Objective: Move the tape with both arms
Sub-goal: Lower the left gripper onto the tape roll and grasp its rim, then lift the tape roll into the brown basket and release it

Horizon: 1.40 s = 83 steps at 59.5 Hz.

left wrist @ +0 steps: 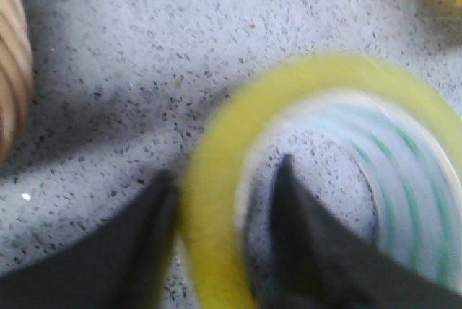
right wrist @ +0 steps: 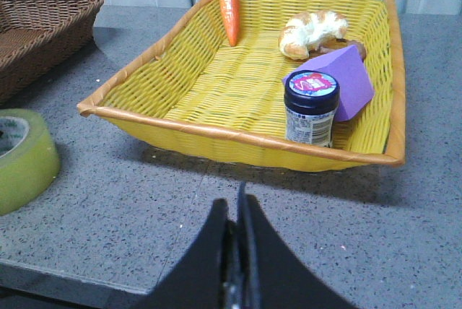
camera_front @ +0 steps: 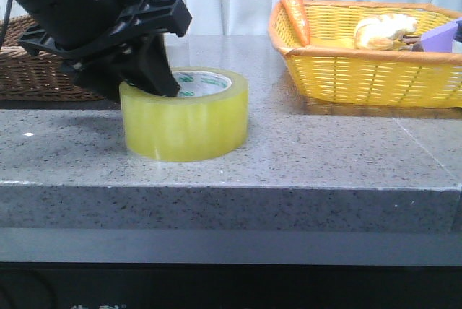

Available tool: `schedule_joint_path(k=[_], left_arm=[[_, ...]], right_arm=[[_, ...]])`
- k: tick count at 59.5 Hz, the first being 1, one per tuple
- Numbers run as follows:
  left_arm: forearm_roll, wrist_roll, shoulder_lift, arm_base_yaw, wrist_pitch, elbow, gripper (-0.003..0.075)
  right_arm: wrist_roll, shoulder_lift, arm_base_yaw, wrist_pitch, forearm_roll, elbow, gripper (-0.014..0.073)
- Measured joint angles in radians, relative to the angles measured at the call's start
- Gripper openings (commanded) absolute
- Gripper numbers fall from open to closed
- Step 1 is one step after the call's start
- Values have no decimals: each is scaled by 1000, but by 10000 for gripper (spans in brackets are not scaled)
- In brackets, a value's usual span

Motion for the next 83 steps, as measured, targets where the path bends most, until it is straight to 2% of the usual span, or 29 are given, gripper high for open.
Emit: schedule_joint_path(k=[4, 15, 23, 32, 42, 48, 58, 75, 78, 83], left_arm=[[6, 2, 0, 0, 0, -3, 38], [13, 2, -2, 0, 56, -31, 34], [21, 2, -38, 0, 136, -117, 34], [82, 2, -92, 13, 140, -247, 33], [177, 2, -92, 95, 132, -342, 33], [192, 2, -68, 181, 130, -373, 33], [203, 2, -11, 325, 123, -387, 33], [203, 2, 134, 489, 74, -391, 34], [203, 2, 159, 499, 70, -391, 43], [203, 2, 207, 507, 58, -391, 117]], right_arm=[[0, 0, 0, 0, 2, 0, -90], [0, 0, 0, 0, 2, 0, -90], [0, 0, 0, 0, 2, 0, -90], [0, 0, 0, 0, 2, 0, -90], [0, 0, 0, 0, 2, 0, -90], [0, 0, 0, 0, 2, 0, -90], [0, 0, 0, 0, 2, 0, -90], [0, 0, 0, 0, 2, 0, -90], [0, 0, 0, 0, 2, 0, -90], [0, 0, 0, 0, 2, 0, -90]])
